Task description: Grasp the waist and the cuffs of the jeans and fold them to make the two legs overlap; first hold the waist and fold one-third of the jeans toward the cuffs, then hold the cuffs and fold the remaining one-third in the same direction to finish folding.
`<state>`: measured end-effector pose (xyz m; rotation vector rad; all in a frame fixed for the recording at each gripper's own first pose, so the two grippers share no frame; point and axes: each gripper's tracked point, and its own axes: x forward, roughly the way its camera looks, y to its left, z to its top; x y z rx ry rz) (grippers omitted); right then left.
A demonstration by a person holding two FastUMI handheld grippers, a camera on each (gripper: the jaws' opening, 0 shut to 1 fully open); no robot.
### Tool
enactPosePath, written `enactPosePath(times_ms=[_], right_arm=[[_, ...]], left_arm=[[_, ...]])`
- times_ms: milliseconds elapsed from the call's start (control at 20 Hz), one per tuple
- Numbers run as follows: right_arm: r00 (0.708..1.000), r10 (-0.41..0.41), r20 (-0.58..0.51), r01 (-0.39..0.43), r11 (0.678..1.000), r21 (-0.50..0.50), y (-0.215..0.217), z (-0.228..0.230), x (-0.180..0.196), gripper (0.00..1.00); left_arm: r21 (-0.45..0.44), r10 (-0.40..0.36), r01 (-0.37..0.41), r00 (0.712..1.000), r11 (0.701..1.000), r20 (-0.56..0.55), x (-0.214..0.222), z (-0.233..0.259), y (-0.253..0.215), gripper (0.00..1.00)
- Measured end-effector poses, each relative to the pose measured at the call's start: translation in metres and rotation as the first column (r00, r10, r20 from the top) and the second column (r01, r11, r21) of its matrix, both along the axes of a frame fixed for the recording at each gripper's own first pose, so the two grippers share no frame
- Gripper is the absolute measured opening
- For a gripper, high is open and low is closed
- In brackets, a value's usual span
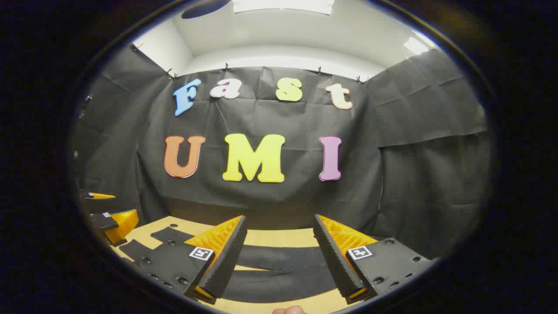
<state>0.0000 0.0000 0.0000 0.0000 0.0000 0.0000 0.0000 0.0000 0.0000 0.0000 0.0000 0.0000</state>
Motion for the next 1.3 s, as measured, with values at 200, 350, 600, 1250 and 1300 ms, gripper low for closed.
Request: enactPosePath(times_ms=[200, 350, 600, 1250, 1300], right_arm=[[1.0, 0.005, -0.01, -0.005, 1.0, 0.002, 0.001, -0.003, 0.002, 0.93], [1.0, 0.007, -0.016, -0.007, 1.0, -0.004, 0.001, -0.004, 0.003, 0.93], [1.0, 0.005, -0.021, -0.005, 1.0, -0.006, -0.002, -0.006, 0.006, 0.94], [0.994, 0.013, -0.105, -0.016, 0.999, -0.028, -0.001, -0.038, 0.011, 0.93], [0.993, 0.009, -0.122, -0.012, 0.999, -0.031, -0.003, -0.045, 0.011, 0.95]], left_arm=[[0.008, 0.001, -0.001, 1.0, 1.0, 0.007, 0.003, 0.002, 0.0, 0.98], [0.008, 0.004, -0.004, 1.0, 1.0, 0.004, 0.004, 0.0, 0.0, 0.98], [0.009, 0.014, -0.014, 1.0, 1.0, 0.001, 0.005, -0.001, 0.0, 0.98], [-0.038, 0.051, -0.057, 0.988, 0.998, -0.144, 0.001, -0.048, 0.013, 0.98], [-0.052, 0.058, -0.068, 0.982, 0.996, -0.177, -0.001, -0.059, 0.018, 0.98]])
